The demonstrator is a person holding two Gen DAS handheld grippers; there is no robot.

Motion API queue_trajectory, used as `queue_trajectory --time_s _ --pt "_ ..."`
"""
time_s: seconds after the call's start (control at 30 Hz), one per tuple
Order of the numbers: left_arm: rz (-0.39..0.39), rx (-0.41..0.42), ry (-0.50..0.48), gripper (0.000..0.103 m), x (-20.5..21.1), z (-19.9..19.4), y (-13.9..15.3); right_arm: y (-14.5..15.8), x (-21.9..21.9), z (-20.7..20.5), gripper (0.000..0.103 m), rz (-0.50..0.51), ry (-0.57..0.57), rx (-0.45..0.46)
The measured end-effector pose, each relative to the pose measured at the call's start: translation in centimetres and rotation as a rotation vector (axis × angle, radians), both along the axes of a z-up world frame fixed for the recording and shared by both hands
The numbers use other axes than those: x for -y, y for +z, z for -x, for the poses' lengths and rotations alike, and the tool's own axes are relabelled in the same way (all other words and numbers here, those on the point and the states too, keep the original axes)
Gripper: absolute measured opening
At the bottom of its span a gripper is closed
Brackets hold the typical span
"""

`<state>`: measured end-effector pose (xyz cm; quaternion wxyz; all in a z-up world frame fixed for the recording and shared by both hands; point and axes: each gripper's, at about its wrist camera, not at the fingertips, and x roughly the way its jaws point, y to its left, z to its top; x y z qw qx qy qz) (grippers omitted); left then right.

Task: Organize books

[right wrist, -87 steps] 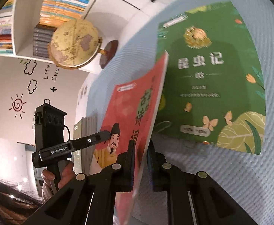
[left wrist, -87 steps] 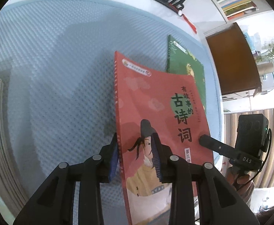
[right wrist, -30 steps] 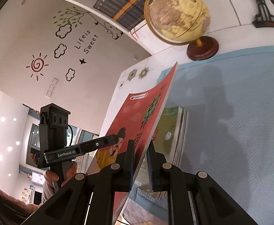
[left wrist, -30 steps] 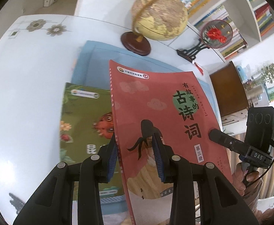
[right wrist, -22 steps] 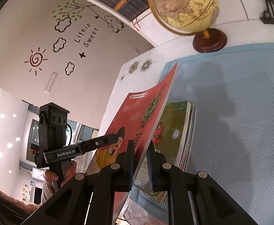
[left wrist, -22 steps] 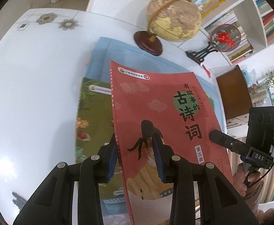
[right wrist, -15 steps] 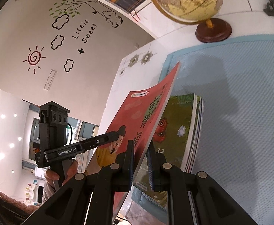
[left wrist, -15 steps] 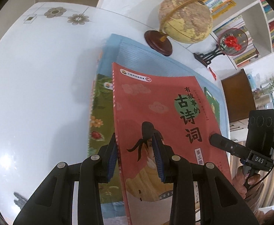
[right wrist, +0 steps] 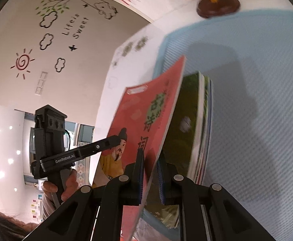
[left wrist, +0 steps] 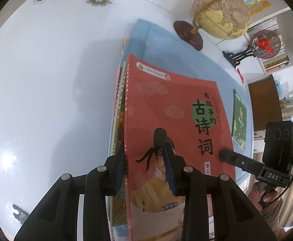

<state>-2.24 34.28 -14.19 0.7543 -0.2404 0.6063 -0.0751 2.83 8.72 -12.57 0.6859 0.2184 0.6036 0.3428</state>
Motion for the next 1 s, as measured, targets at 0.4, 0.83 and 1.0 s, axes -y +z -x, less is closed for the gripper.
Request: queue_trajectory --time_s 0.4,0.83,1.0 --pt "-0.044 -0.011 0.013 0.034 0.0 0.2 0.2 -2.8 0.0 0.1 0.014 0.05 -0.034 -0.075" --pt "-0.182 -0.024 0.1 0.038 -1.0 1.0 1.6 -2.6 0.7 0.2 0.021 0.083 -0.05 -0.117" --pt "-0.236 -0.002 0.101 0.043 1.3 0.7 3.5 -1.7 3.0 -0.1 0.052 0.078 -0.098 -0.103"
